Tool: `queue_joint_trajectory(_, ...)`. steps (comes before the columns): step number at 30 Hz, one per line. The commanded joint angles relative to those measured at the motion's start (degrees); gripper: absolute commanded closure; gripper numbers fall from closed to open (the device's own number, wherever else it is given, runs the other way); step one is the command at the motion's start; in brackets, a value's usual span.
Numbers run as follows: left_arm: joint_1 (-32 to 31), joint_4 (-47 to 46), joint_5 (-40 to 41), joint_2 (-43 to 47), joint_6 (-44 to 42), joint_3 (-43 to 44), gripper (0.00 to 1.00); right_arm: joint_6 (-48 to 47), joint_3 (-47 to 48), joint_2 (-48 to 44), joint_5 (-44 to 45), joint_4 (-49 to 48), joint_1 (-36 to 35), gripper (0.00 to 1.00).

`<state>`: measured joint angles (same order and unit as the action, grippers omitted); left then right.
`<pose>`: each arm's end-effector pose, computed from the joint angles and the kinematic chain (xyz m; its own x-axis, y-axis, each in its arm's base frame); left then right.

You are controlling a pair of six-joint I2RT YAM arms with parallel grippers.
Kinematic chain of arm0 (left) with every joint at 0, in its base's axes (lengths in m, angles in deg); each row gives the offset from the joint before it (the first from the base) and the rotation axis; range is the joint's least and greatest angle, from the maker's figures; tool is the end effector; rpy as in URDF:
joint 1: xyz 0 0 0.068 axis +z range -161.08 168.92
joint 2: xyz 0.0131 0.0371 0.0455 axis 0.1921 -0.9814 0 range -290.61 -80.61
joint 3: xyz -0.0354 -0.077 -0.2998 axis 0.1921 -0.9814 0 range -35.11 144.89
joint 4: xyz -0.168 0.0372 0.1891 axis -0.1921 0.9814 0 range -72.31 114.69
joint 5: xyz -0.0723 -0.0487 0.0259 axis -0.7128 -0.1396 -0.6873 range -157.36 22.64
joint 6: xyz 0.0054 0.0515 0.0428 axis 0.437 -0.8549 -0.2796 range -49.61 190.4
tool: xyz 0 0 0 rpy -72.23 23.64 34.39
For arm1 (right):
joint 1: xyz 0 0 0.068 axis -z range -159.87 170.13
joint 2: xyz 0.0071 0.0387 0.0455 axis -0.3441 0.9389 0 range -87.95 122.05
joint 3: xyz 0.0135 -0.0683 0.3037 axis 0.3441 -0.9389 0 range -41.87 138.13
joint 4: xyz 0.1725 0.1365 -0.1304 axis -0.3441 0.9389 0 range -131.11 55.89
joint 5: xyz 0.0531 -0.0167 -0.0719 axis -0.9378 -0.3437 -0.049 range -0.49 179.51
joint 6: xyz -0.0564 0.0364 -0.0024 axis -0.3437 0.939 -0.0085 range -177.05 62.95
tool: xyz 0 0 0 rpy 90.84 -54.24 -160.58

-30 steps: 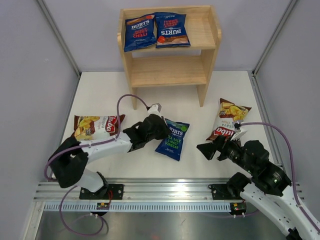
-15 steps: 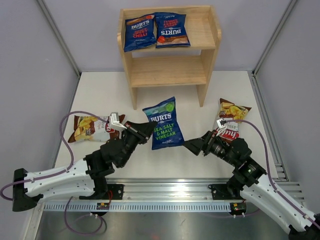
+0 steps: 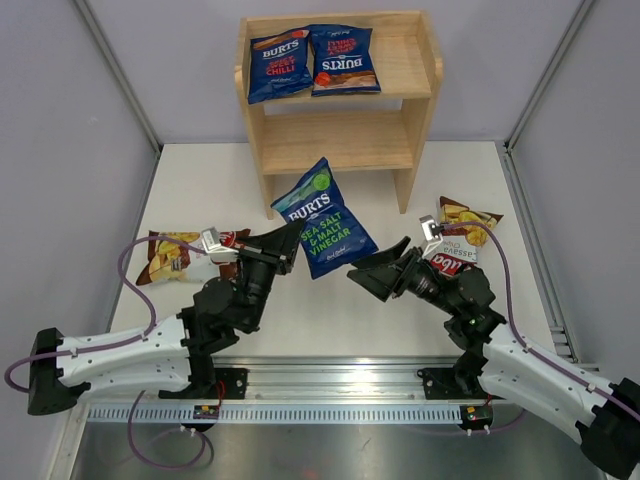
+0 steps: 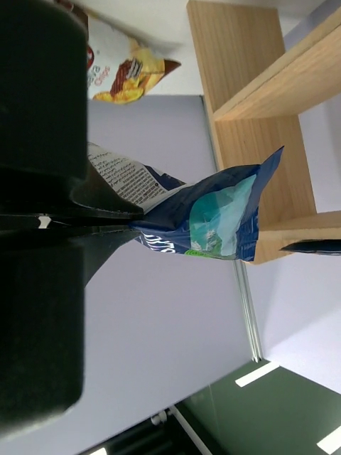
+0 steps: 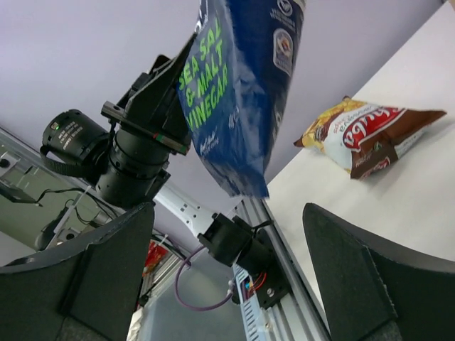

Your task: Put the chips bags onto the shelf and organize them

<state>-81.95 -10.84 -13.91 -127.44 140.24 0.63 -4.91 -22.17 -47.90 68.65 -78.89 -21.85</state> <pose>0.0928 -0.1361 0.3799 -0.2588 -0.9605 -0.1027 0.1997 0.0508 -0.9785 0.0991 0.1149 0.3195 -0.5562 0.4920 -0.6697 -0.7144 0.1287 0.6878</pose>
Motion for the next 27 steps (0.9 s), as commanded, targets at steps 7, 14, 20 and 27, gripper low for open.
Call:
queue_joint_trajectory(7, -1.0, -10.8, 0.9, -4.3, 8.2, 4.8, 1.00, -7.5, 6.9, 6.6, 5.5, -12.3, -2.6, 0.22)
queue_joint_trajectory(14, -1.5, -13.6, 0.4, -6.6, 11.3, 4.2, 1.00, -8.6, 7.7, 9.3, 7.9, -15.7, -4.4, 0.38)
queue_joint_trajectory(20, -1.6, -15.8, -0.1, -7.3, 10.8, 3.5, 1.00, -7.7, 6.7, 9.6, 10.6, -18.7, -4.7, 0.63)
queue_joint_trajectory(27, -1.6, -14.2, 0.8, -4.8, 3.2, 3.2, 0.98, -8.6, 6.6, 4.5, 11.8, -13.9, -4.8, 0.90)
